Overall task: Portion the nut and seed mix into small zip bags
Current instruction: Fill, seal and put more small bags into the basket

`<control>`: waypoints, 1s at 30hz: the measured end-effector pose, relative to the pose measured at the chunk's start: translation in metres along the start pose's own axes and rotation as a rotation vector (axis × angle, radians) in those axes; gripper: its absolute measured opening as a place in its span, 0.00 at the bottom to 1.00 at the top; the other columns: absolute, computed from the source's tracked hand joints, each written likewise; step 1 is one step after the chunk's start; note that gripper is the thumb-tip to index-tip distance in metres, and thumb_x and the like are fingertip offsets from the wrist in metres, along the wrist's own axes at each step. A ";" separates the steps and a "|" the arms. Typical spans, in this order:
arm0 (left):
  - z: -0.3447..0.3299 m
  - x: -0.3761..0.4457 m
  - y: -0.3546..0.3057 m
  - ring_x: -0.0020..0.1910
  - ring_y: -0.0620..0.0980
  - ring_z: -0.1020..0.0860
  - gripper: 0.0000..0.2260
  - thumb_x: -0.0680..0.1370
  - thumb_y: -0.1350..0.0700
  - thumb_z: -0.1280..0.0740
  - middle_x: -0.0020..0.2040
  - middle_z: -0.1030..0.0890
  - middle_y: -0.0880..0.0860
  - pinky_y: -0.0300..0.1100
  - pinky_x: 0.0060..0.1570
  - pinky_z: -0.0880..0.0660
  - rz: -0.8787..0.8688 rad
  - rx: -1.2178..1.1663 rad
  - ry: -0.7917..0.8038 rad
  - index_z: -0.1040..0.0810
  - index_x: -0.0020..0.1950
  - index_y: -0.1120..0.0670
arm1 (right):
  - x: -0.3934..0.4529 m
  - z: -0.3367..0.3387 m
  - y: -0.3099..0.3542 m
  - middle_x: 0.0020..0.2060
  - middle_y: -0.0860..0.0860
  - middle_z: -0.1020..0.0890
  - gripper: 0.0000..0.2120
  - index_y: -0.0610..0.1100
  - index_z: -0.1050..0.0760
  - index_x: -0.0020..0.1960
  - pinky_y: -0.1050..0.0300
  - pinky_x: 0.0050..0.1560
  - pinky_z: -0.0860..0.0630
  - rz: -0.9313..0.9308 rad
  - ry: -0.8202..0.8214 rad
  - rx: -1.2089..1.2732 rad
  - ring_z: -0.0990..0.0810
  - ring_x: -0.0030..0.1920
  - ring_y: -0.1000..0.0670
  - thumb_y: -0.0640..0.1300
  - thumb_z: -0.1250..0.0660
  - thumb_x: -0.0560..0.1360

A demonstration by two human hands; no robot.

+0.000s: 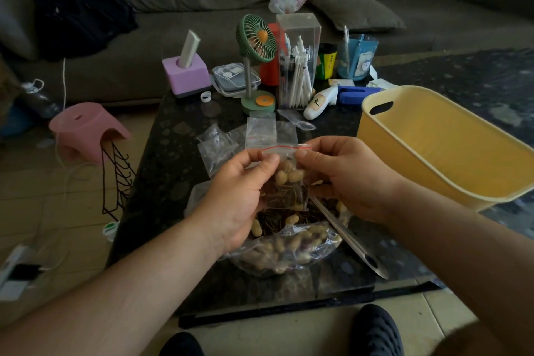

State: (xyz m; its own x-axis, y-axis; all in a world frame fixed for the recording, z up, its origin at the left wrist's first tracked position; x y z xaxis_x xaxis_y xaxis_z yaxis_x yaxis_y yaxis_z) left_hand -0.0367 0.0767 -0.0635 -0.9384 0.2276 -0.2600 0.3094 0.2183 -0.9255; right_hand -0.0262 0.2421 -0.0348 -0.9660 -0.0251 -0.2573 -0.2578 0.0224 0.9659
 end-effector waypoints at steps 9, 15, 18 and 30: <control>0.004 0.002 -0.004 0.50 0.53 0.13 0.04 0.85 0.54 0.34 0.50 0.12 0.53 0.49 0.50 0.17 -0.123 0.129 -0.072 0.20 0.58 0.52 | 0.002 0.008 0.001 0.40 0.46 0.13 0.04 0.42 0.17 0.49 0.53 0.43 0.16 0.069 -0.095 -0.133 0.16 0.38 0.50 0.43 0.26 0.78; 0.006 0.001 -0.006 0.51 0.54 0.13 0.04 0.86 0.55 0.35 0.50 0.12 0.53 0.48 0.47 0.18 -0.152 0.140 -0.081 0.20 0.54 0.51 | 0.002 0.009 0.000 0.42 0.44 0.12 0.03 0.42 0.17 0.50 0.48 0.48 0.14 0.078 -0.092 -0.147 0.15 0.40 0.49 0.42 0.27 0.79; 0.007 0.001 -0.006 0.53 0.56 0.13 0.05 0.86 0.56 0.35 0.51 0.12 0.54 0.51 0.52 0.16 -0.155 0.107 -0.111 0.20 0.54 0.53 | 0.002 0.008 -0.001 0.40 0.47 0.13 0.04 0.43 0.17 0.50 0.49 0.49 0.14 0.074 -0.075 -0.128 0.15 0.40 0.50 0.41 0.30 0.81; 0.007 0.001 -0.008 0.50 0.53 0.13 0.07 0.86 0.56 0.36 0.51 0.11 0.51 0.45 0.48 0.17 -0.141 0.067 -0.106 0.18 0.52 0.53 | 0.000 0.010 0.002 0.42 0.42 0.13 0.05 0.40 0.17 0.49 0.43 0.52 0.14 0.105 -0.107 -0.146 0.14 0.42 0.45 0.41 0.29 0.81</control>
State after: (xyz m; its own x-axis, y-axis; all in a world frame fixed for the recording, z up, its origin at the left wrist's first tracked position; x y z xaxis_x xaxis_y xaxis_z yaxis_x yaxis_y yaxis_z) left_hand -0.0409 0.0690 -0.0586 -0.9837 0.0974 -0.1509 0.1663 0.1766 -0.9701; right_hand -0.0271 0.2523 -0.0333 -0.9860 0.0759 -0.1485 -0.1572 -0.1262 0.9795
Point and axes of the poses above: each hand's wrist, its own x-axis towards the middle knuckle, its own z-axis out of the back of the hand, y = z × x, the point moved 6 cm from there along x, towards the middle knuckle
